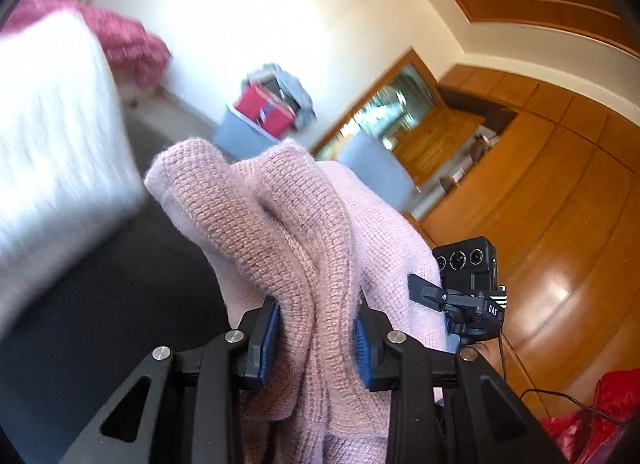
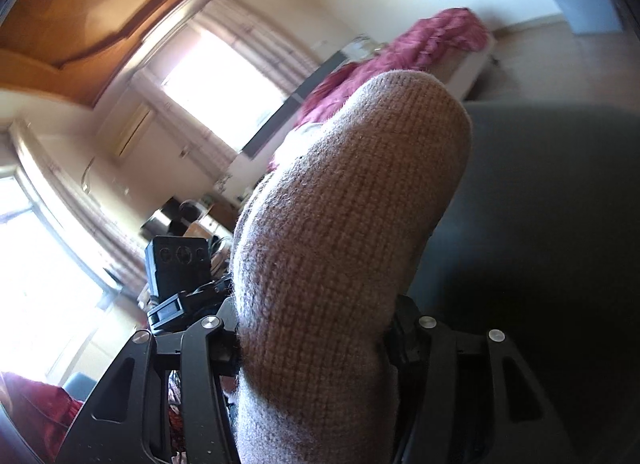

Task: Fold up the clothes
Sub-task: 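Carry the folded pink sweater with both grippers over the white sweater stack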

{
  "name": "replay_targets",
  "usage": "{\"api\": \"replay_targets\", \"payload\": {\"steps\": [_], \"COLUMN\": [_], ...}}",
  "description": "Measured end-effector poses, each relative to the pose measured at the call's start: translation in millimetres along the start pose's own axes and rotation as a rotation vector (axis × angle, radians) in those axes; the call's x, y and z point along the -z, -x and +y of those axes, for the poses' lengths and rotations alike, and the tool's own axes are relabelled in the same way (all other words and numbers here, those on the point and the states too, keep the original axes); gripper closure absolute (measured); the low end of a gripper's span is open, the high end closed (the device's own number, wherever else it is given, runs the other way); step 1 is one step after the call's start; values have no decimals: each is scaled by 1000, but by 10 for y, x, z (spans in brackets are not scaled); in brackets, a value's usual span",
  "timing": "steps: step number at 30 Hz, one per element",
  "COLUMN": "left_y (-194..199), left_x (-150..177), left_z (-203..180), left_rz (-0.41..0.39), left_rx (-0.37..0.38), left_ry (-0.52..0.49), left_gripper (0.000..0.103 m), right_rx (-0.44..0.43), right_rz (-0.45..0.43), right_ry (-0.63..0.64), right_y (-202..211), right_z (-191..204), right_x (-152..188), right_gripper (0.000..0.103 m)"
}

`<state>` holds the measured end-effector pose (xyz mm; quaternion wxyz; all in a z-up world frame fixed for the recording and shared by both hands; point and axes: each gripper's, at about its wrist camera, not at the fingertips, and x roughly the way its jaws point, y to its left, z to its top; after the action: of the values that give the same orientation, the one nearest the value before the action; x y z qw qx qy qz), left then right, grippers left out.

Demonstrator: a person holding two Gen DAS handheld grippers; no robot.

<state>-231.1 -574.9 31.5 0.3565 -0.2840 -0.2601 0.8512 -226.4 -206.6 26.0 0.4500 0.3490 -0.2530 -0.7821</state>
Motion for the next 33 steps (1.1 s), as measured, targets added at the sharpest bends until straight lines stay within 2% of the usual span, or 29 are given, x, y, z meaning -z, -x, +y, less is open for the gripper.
{"api": "replay_targets", "payload": {"steps": [8, 13, 15, 20, 22, 24, 26, 28, 30, 33], "left_y": [982, 1237, 1238, 1241, 1261, 1272, 1258, 1261, 1313, 1405], "left_x": [-944, -1306, -1289, -1078, -977, -854, -794, -790, -765, -735], "left_z": [432, 1054, 1371, 2006, 2228, 2409, 2460, 2495, 2504, 2471], "left_rz": [-255, -344, -348, -358, -374, -374, -384, -394, -399, -403], "left_rx": [-98, -192, -221, -260, -252, -212, -207, -202, -164, -143], "left_ry": [16, 102, 165, 282, 330, 379, 381, 374, 413, 425], "left_gripper": [72, 72, 72, 72, 72, 71, 71, 71, 70, 70], "right_rx": [-100, -128, -132, -100, -126, -148, -141, -133, -126, -99], "right_rz": [31, 58, 79, 173, 154, 136, 131, 130, 128, 80], "right_ry": [248, 359, 376, 383, 344, 329, 368, 374, 380, 379], "right_y": [-1160, -2024, -2339, -3046, -3065, -3043, -3097, -3103, -3109, -2942], "right_z": [678, 873, 819, 340, 74, -145, -168, -139, -111, -54], "right_x": [-1097, -1618, -1654, -1761, -1829, -1881, -1872, -1835, -1798, -1743], "right_gripper": [48, 48, 48, 47, 45, 40, 26, 18, 18, 18]}}
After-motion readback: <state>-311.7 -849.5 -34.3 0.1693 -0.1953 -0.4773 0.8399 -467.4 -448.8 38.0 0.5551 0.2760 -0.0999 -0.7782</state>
